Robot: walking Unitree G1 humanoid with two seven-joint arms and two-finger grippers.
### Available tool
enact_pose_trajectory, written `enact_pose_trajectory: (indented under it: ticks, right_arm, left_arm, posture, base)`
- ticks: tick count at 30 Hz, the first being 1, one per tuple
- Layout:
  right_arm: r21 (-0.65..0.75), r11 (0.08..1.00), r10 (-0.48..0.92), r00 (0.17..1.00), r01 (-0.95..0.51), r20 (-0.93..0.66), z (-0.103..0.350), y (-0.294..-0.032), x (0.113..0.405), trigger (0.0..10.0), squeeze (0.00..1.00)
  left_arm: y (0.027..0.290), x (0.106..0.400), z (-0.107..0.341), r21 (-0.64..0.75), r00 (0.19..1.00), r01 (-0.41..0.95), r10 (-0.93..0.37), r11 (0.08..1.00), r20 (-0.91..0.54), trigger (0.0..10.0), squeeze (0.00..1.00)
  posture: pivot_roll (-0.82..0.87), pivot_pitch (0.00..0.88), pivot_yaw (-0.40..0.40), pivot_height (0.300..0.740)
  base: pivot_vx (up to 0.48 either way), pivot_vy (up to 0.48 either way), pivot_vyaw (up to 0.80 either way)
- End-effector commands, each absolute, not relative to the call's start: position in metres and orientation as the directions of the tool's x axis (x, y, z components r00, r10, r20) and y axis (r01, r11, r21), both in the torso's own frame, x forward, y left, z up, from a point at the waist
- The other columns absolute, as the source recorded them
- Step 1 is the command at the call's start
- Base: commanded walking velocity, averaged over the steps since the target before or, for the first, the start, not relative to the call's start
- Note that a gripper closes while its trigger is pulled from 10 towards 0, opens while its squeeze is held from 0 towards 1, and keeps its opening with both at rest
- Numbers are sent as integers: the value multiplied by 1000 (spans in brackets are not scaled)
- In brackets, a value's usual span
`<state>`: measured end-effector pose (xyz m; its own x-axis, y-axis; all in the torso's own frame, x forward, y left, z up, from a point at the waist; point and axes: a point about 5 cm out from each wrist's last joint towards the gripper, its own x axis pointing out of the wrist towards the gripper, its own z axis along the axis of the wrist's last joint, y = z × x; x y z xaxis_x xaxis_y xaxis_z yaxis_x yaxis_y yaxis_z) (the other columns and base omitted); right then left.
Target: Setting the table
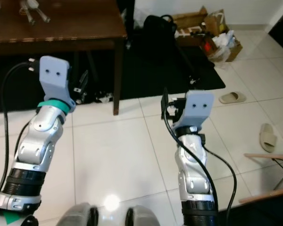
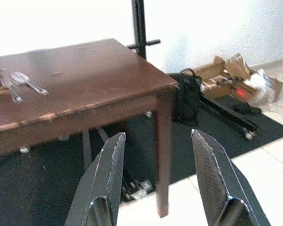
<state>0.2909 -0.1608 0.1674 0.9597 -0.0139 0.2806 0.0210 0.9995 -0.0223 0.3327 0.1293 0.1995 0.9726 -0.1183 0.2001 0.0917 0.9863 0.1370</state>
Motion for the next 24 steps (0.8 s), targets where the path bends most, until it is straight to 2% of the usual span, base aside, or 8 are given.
enact_pose_trajectory:
  ticks: [1, 4, 10, 15, 24]
  right_arm:
    - [-36, 999, 22, 959, -12, 282, 169, -158, 291, 10000, 0]
    - [-47, 997, 65, 954, -54, 291, 172, -152, 292, 10000, 0]
    - [-48, 993, 119, 950, -110, 289, 174, -141, 294, 10000, 0]
    - [2, 998, 63, 959, -66, 276, 173, -148, 297, 10000, 0]
    - [-10, 998, 57, 957, -57, 283, 174, -150, 298, 10000, 0]
  left_arm:
    - [130, 332, 196, 141, 977, 82, -107, 987, 186, 10000, 0]
    - [130, 333, 196, 144, 977, 78, -104, 987, 188, 10000, 0]
    - [131, 334, 197, 146, 976, 74, -102, 987, 191, 10000, 0]
    - [131, 334, 198, 147, 976, 73, -101, 986, 191, 10000, 0]
    - [130, 335, 198, 148, 975, 77, -105, 986, 194, 10000, 0]
  posture:
    - [-7, 79, 13, 740]
    - [-6, 79, 13, 740]
    - [0, 74, 12, 740]
    - [2, 71, 15, 740]
    - [-1, 63, 18, 740]
  base:
    - [461, 0, 0]
    - [459, 0, 0]
    - [458, 0, 797]
    - [456, 0, 0]
    - [455, 0, 0]
